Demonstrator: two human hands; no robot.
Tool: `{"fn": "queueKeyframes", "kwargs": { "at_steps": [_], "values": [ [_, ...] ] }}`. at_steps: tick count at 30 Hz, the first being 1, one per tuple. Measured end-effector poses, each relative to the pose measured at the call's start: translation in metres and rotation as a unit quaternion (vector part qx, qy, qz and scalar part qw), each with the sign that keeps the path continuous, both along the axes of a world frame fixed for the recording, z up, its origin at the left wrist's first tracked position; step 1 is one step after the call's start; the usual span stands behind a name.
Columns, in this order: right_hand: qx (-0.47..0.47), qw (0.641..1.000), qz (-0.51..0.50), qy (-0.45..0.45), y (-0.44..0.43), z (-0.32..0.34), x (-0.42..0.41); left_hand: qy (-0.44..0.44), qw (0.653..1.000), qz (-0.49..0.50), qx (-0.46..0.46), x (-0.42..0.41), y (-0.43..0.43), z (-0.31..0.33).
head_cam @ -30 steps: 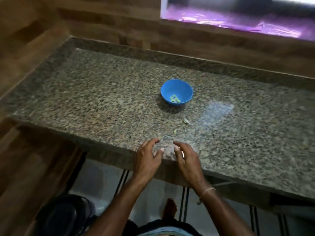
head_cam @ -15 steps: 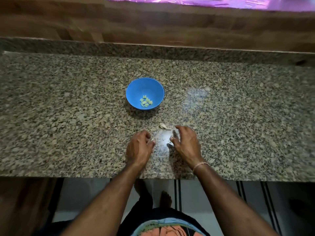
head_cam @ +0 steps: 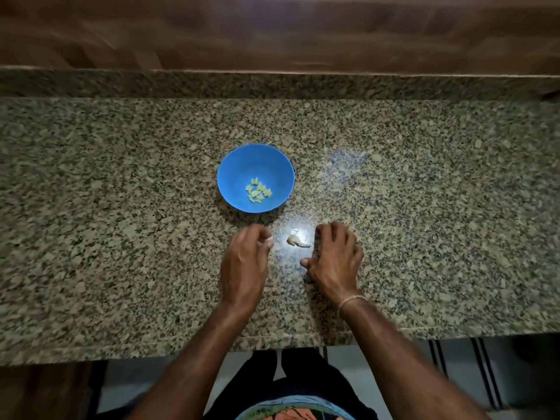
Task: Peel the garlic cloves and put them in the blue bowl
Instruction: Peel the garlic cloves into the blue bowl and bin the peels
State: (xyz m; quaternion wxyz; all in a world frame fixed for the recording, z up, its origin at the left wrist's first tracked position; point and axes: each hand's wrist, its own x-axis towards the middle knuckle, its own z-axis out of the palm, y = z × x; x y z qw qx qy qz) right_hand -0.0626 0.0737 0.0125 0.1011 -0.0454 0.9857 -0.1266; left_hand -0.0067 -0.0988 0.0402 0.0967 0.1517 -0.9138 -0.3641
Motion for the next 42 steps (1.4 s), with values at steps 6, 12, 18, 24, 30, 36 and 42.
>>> {"fn": "queueKeyframes", "kwargs": {
  "at_steps": [6, 12, 18, 24, 30, 36, 42],
  "values": [
    [-0.024, 1.000, 0.006, 0.000, 0.003, -0.002, 0.000, -0.003, 0.995, 0.060, -0.075, -0.084, -0.024, 0.018],
    [-0.112, 0.993, 0.041, -0.001, 0.011, -0.006, -0.001, 0.018, 0.986, 0.075, -0.145, -0.066, -0.009, 0.014],
    [-0.158, 0.984, 0.076, 0.030, 0.000, -0.014, -0.015, -0.112, 0.983, 0.104, 0.100, -0.027, 0.049, -0.027],
    [-0.197, 0.975, 0.083, 0.058, 0.009, -0.021, -0.018, -0.135, 0.935, 0.192, 0.264, -0.035, 0.062, -0.035],
    [-0.381, 0.922, 0.032, -0.067, 0.025, -0.014, -0.007, -0.070, 0.825, 0.221, 0.516, -0.021, 0.067, -0.028],
    [-0.461, 0.881, 0.009, -0.108, 0.034, 0.006, -0.014, -0.056, 0.819, 0.173, 0.544, -0.011, 0.069, -0.024],
    [-0.459, 0.883, 0.043, -0.089, 0.042, 0.008, -0.012, -0.062, 0.827, 0.169, 0.533, -0.010, 0.068, -0.017]
  ]
}}
